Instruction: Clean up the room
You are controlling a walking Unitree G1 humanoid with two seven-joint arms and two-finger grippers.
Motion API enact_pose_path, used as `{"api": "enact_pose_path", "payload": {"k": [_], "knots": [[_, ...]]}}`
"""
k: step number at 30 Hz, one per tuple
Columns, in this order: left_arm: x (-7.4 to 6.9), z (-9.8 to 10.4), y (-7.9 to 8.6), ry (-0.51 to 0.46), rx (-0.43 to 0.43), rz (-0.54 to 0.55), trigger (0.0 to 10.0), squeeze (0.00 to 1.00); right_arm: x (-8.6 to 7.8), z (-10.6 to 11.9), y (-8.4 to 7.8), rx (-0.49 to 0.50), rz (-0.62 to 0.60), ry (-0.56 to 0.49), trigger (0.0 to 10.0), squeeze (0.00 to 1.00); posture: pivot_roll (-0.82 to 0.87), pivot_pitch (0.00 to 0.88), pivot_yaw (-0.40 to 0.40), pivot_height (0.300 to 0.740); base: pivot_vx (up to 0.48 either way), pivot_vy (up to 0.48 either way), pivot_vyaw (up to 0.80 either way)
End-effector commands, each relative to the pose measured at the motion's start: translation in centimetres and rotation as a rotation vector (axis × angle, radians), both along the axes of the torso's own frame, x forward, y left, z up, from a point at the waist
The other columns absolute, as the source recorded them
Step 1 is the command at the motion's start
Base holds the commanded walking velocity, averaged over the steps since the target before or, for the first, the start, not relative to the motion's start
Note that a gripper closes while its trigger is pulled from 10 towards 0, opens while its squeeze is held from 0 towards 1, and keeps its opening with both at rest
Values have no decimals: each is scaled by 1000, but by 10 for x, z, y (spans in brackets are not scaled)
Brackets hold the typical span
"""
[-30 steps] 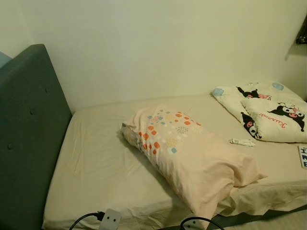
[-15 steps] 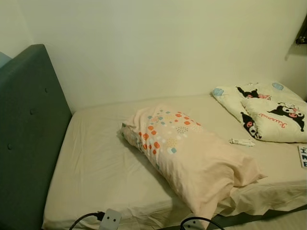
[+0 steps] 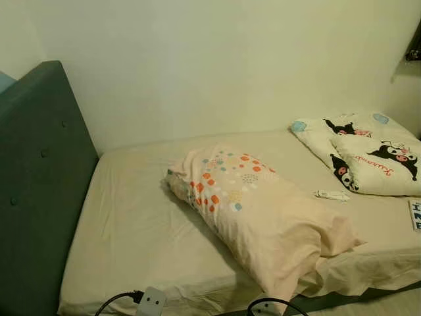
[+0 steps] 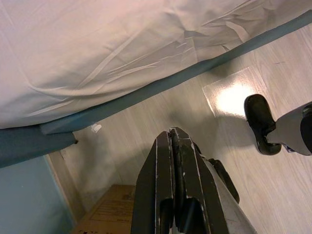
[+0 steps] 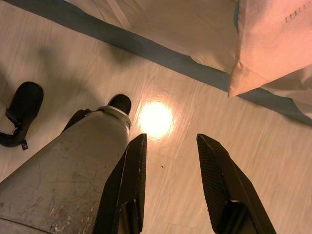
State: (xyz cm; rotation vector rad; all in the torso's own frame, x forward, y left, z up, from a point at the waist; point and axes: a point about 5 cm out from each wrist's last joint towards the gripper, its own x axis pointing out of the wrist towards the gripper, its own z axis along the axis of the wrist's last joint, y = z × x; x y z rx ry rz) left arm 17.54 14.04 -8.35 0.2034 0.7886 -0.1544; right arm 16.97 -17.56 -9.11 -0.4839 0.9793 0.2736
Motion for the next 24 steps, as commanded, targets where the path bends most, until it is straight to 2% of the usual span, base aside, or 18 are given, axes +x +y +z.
{"api": "enact_pose_path", "payload": {"k": [1,24], "knots": [[-2,-2,5,16,23,-8,10000,0,-1,-1,3,8,10,-1,10000,0,-61,0,7,727,0,0,0],[-3,-2,4,18,23,-16,10000,0,-5,-2,2,3,6,8,10000,0,-65,0,11,727,0,0,0]]}}
